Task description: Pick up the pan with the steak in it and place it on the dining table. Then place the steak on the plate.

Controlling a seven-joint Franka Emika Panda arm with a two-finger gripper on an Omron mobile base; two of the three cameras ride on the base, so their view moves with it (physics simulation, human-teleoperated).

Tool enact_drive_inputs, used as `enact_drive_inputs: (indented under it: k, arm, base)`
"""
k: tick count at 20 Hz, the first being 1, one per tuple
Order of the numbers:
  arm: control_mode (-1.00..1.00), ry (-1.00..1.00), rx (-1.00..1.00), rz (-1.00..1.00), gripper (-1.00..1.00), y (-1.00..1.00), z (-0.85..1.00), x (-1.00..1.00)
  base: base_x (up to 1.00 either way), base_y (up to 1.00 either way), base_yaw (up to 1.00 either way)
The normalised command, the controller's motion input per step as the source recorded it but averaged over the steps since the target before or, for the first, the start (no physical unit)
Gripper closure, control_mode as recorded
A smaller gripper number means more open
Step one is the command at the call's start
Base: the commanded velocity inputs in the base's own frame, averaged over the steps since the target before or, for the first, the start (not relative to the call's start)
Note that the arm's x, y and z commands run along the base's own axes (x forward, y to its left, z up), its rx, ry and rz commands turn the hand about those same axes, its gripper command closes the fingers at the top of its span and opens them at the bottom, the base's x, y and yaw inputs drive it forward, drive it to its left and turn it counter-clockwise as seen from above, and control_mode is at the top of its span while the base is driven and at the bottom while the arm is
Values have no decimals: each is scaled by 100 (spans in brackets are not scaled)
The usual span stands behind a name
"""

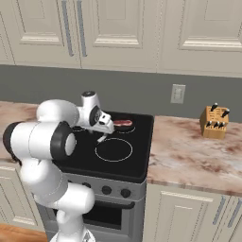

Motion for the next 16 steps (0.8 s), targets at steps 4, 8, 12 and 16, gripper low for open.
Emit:
enact_drive_inputs:
  k: [4,8,12,16]
  arm:
    - [-100,1,3,-6,-100,0,-56,36]
    - [-100,0,4,-5,-100,0,-56,29]
    - [-100,0,4,-6,-100,0,-51,28]
    - [-100,0,1,-7,-100,0,-35,32]
  base:
    - [0,0,0]
    - [0,0,0]
    - [0,0,0]
    - [0,0,0]
